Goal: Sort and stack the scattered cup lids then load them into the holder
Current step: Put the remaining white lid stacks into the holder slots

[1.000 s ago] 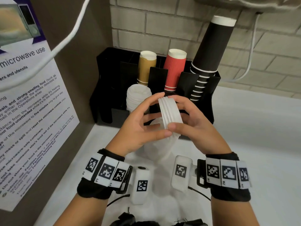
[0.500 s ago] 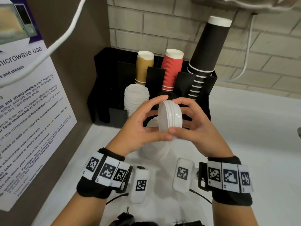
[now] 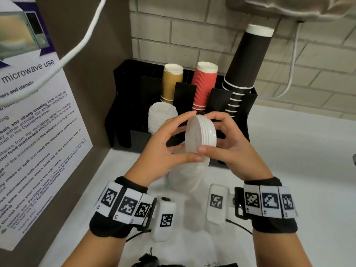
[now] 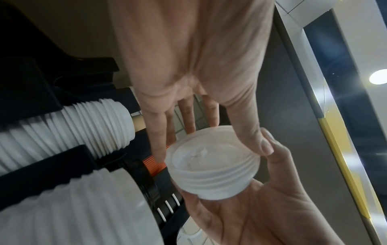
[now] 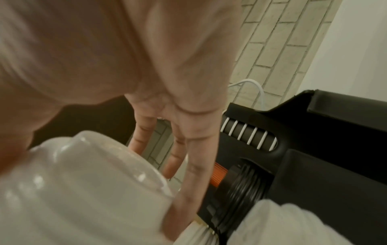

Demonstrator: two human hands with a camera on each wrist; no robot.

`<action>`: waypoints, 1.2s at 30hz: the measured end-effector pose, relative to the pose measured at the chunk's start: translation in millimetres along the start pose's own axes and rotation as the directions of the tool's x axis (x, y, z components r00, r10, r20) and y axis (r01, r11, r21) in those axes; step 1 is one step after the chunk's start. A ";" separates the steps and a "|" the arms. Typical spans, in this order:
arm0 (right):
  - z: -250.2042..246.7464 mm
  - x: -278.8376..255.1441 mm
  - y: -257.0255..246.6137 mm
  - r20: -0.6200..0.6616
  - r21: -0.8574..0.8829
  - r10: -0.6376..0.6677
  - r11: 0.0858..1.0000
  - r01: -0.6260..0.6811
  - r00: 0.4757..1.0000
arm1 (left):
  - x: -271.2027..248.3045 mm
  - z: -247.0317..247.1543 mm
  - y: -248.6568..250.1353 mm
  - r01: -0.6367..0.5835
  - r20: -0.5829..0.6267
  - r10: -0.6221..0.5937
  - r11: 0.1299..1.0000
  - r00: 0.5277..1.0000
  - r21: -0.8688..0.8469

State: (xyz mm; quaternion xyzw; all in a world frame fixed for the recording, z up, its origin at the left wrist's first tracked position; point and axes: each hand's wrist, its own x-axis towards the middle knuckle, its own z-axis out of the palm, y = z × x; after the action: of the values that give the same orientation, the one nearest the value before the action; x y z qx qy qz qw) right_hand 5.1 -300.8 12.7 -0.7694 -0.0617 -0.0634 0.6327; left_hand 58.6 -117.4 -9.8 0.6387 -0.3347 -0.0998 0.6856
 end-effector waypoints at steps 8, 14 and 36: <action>-16.1 8.2 -2.7 -0.160 -0.081 -0.117 0.991 0.105 0.980 | -2.7 -8.5 -1.7 0.006 -0.085 0.004 0.993 0.996 0.116; -72.2 28.2 28.8 -0.337 -0.613 -0.103 0.779 -0.135 0.936 | -2.8 -25.8 0.6 0.002 -0.270 0.038 0.989 0.962 0.146; -55.7 52.2 75.3 -0.122 -0.949 0.388 -0.314 0.006 0.914 | -1.4 -21.8 -1.8 0.012 -0.245 0.027 0.988 0.969 0.156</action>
State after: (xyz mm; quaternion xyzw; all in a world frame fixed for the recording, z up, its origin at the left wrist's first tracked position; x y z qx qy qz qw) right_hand 68.6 -369.2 -40.2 -0.9604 0.0646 0.1157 -0.2452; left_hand 70.9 -99.3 -11.1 0.6967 -0.2562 0.0095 0.6700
